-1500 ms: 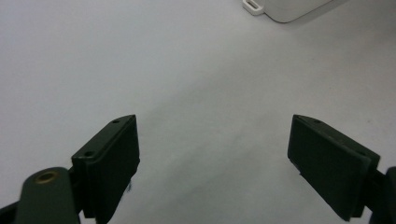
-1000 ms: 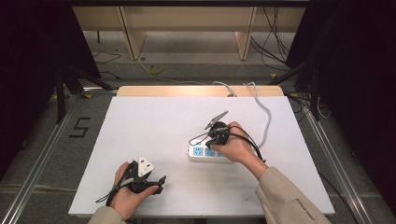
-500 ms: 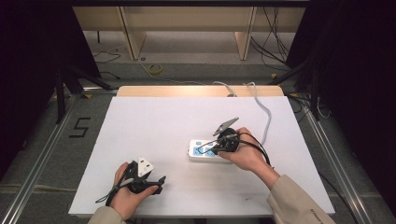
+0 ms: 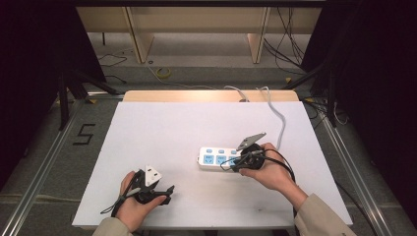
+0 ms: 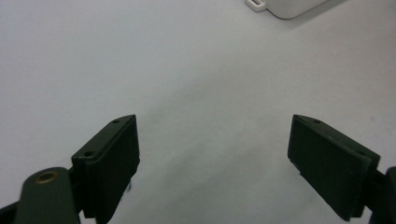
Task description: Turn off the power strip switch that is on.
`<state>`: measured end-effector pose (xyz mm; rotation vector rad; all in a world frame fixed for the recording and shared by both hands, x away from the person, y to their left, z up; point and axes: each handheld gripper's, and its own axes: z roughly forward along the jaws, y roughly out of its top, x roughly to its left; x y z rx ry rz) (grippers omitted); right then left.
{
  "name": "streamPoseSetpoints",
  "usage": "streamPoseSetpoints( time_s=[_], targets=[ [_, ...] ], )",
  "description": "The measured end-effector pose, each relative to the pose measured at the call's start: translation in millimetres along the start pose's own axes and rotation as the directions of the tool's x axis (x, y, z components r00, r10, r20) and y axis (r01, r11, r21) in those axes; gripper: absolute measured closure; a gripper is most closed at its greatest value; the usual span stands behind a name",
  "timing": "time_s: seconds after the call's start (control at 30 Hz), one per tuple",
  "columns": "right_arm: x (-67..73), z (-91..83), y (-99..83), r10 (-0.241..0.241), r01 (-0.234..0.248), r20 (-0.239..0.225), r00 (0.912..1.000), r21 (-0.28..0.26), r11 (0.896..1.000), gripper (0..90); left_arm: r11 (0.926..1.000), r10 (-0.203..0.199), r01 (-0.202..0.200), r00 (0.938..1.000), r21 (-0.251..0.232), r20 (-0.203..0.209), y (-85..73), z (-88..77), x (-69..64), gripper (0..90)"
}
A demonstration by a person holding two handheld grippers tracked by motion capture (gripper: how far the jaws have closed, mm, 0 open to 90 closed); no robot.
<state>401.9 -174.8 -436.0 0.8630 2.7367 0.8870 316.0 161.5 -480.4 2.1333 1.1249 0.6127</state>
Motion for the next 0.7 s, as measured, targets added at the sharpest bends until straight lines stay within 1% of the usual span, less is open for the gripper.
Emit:
streamPoseSetpoints(
  time_s=[0.03, 0.13, 0.17, 0.3, 0.33, 0.43, 0.53, 0.67, 0.7],
  targets=[
    [0.4, -1.1, -2.8, 0.008, -0.008, -0.001, 1.0, -0.004, 1.0, 71.3, 1.0, 0.0, 0.0, 1.0, 0.0, -0.002, -0.1, 0.0, 0.1, 16.6],
    [0.5, -4.5, -11.2, 0.004, -0.004, 0.001, 1.0, -0.024, 1.0, 68.4, 1.0, -0.001, 0.001, 1.0, 0.001, -0.002, -0.3, 0.0, 0.5, 16.6],
    [1.6, -6.0, -13.9, 0.012, -0.012, -0.001, 0.9999, -0.027, 1.0, 67.1, 1.0, -0.001, 0.001, 1.0, 0.001, -0.002, -0.3, 0.0, 0.6, 16.6],
    [4.7, -10.2, -26.0, -0.004, 0.004, -0.004, 1.0, -0.049, 0.999, 62.0, 1.0, -0.002, 0.002, 1.0, 0.005, -0.002, -0.4, 0.2, 1.2, 16.6],
    [5.6, -11.0, -28.9, 0.002, -0.002, -0.002, 1.0, -0.055, 0.998, 60.8, 1.0, -0.002, 0.002, 1.0, 0.006, -0.002, -0.4, 0.3, 1.3, 16.6],
    [4.8, -12.5, -36.4, 0.001, -0.001, 0.002, 1.0, -0.064, 0.998, 57.3, 1.0, -0.008, 0.008, 1.0, 0.002, -0.004, -0.4, 0.9, 1.1, 16.6],
    [4.1, -13.5, -41.4, 0.008, -0.007, 0.001, 1.0, -0.078, 0.997, 55.2, 1.0, -0.01, 0.01, 0.9999, 0.002, -0.004, -0.4, 1.1, 1.3, 16.5],
    [5.6, -15.5, -43.4, 0.012, -0.012, 0.003, 0.9999, -0.091, 0.996, 51.6, 0.9999, -0.009, 0.009, 0.9999, 0.009, -0.006, -0.8, 2.6, 3.0, 16.2],
    [6.2, -15.9, -43.5, 0.017, -0.017, 0.002, 0.9998, -0.094, 0.995, 51.0, 0.9999, -0.014, 0.014, 0.9999, 0.007, -0.007, -1.0, 3.6, 3.4, 16.2]
  ],
)
